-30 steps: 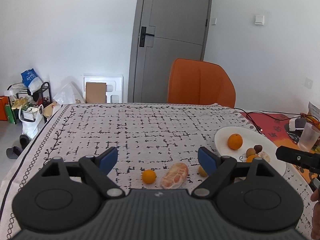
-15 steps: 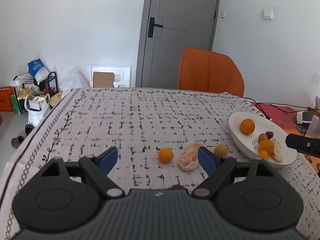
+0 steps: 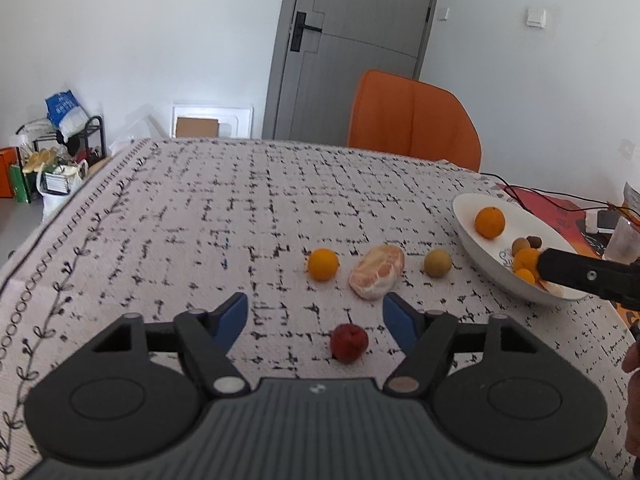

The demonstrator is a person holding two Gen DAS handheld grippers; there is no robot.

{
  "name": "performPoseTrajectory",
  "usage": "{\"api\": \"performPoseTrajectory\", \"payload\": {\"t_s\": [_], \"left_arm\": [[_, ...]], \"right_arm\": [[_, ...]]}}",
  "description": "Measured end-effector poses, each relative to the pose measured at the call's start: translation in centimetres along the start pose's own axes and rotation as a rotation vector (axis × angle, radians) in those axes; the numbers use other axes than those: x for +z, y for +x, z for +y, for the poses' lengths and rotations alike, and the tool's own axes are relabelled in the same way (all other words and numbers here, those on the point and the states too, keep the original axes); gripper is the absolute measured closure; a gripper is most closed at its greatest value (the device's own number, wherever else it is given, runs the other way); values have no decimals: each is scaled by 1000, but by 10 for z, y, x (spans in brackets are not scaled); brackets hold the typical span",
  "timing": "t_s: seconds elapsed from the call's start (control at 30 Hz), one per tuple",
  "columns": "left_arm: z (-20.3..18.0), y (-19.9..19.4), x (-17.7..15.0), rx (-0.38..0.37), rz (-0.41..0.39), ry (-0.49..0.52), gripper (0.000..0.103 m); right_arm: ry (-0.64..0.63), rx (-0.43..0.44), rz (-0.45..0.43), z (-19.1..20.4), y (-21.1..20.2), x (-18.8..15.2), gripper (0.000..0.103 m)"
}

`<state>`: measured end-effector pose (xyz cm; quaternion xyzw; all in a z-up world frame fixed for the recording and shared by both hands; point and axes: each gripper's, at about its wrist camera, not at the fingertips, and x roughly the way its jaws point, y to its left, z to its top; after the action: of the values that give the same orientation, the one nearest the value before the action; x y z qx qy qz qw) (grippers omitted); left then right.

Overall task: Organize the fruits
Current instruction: 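Grasp the small red fruit with the left gripper, then grasp the olive-green round fruit with the right gripper while the left gripper holds the red fruit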

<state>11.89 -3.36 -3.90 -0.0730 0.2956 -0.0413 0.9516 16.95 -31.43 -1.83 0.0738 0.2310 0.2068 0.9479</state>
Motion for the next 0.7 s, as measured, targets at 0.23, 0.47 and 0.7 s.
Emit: {"api": "performPoseTrajectory", "payload": {"t_s": [0.23, 0.47, 0.7], "left_arm": [[-2, 9, -6, -41, 40, -7, 60], [2, 16, -7, -61, 44, -11, 82], [16, 10, 5, -45, 6, -26, 82]], "right_arm": [[-47, 0, 29, 14, 12, -1, 24], [-83, 18, 56, 23, 27, -1, 41], [-98, -25, 58, 33, 41, 1, 61]]}}
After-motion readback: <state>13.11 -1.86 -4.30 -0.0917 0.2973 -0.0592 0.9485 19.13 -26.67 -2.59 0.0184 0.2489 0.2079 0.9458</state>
